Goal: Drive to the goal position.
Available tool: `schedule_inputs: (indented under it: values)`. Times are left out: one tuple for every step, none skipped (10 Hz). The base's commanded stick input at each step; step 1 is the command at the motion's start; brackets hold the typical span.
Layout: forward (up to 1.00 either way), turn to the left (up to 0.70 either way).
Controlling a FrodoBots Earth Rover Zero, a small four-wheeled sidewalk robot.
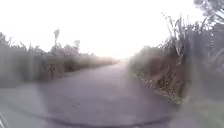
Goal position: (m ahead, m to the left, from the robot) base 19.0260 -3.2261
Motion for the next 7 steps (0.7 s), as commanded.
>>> schedule_inputs:
  values:
    - [0.70,0.00]
    - [0.70,0.00]
    - [0.70,-0.14]
    - [0.70,-0.14]
    - [0.70,-0.14]
    - [0.70,-0.14]
    - [0.70,-0.14]
